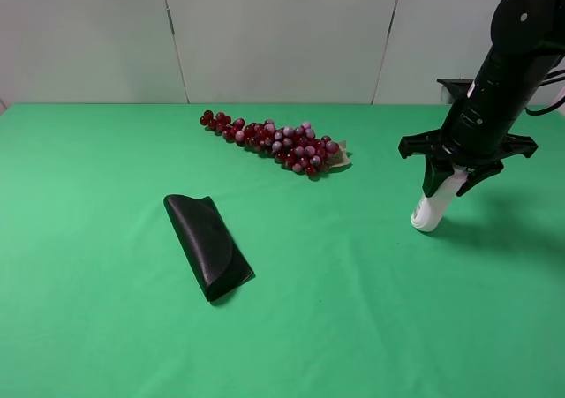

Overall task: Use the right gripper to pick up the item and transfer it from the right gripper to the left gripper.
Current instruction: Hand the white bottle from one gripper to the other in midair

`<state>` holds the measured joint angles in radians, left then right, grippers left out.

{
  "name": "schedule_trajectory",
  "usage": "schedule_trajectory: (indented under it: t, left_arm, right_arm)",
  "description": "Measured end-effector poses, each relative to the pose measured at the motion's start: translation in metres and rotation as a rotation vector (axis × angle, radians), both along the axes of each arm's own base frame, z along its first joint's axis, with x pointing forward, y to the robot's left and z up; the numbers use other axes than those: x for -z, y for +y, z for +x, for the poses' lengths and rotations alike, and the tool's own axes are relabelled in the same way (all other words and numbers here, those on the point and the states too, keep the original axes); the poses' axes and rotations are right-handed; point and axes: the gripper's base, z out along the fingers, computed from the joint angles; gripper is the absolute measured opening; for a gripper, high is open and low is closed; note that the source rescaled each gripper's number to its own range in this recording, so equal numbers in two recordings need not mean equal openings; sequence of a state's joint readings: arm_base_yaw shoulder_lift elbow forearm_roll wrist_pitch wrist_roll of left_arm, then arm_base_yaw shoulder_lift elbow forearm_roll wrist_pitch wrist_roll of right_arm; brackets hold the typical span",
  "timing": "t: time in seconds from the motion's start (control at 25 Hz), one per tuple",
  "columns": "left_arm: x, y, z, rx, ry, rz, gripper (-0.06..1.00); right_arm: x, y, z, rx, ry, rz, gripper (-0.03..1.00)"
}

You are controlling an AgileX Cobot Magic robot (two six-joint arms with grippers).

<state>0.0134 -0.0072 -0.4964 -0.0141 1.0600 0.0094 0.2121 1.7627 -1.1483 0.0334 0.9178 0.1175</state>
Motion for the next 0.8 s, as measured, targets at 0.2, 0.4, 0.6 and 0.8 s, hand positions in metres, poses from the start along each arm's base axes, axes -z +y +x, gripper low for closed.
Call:
schedule_trajectory:
  t: [0.2, 0.4, 0.6, 0.8]
  left_arm:
    - [0.000, 0.000, 0.000, 0.000, 0.000, 0.000, 1.00]
    - [0.000, 0.000, 0.000, 0.000, 0.000, 0.000, 1.00]
    - [0.000, 0.000, 0.000, 0.000, 0.000, 0.000, 1.00]
    - [0.000, 0.000, 0.000, 0.000, 0.000, 0.000, 1.00]
  right_arm:
    - [0.000, 0.000, 0.000, 0.000, 0.000, -0.001, 0.02]
    - [-0.005, 0.000, -0.001, -0.016, -0.019, -0.001, 0.02]
    - [-0.040, -0.001, -0.010, -0.045, -0.131, 0.036, 0.02]
    - [-0.073, 0.003, -0.023, -0.056, -0.238, 0.130, 0.02]
